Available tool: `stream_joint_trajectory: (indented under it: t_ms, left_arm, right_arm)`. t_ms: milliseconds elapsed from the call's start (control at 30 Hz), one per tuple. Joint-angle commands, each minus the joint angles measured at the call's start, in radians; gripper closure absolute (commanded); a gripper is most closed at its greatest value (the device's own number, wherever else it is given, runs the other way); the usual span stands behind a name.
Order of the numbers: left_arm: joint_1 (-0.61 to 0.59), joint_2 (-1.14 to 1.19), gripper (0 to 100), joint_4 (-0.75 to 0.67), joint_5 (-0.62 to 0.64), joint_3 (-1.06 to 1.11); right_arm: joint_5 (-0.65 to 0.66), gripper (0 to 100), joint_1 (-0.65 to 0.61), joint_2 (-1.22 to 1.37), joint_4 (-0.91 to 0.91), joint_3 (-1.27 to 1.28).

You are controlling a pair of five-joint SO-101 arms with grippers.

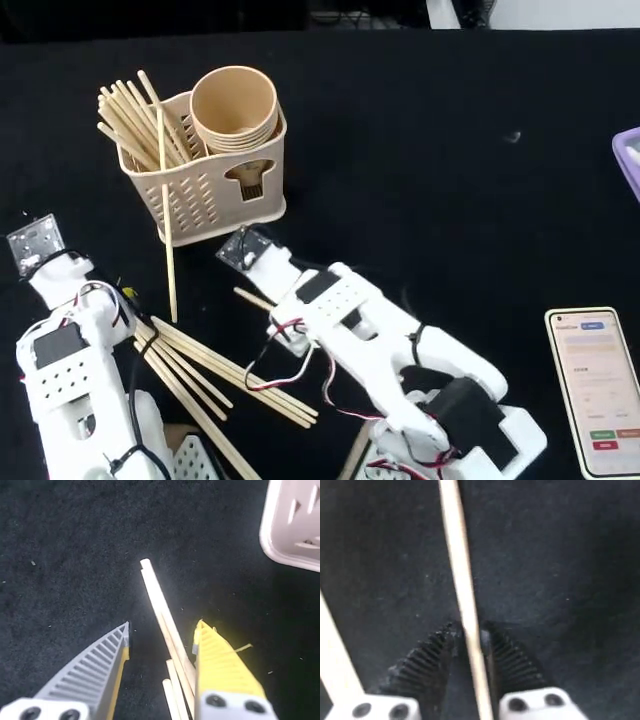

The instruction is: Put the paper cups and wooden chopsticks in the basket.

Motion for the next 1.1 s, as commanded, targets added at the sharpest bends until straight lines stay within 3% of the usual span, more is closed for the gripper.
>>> stream_joint_trajectory:
  t_ms: [0,233,500,600,867,1067]
  left_arm:
    - [-0.033,-0.002,78,0.002,0.005,-0.051]
    - [-0.028,-0.002,78,-0.005,0.006,-0.038]
    - [-0.028,-0.009,78,-0.005,0.009,-0.038]
    - [-0.028,-0.011,78,-0.006,0.009,-0.036]
    - [-0.028,-0.011,78,-0.032,0.011,-0.018]
    - [-0.027,-0.011,78,-0.032,0.011,-0.015]
  right_arm:
    - [0.003,98.8,-0.005,-0.097,0.064,-0.010]
    - [0.005,98.8,0.009,-0.549,0.242,-0.013]
    - [0.002,98.8,0.017,-0.940,0.245,-0.148]
    - [-0.064,98.8,0.015,-0.997,0.112,-0.265]
    - [-0.281,98.7,0.015,-0.789,-0.532,-0.335]
    - [-0.393,98.7,0.015,-0.466,-0.652,-0.559]
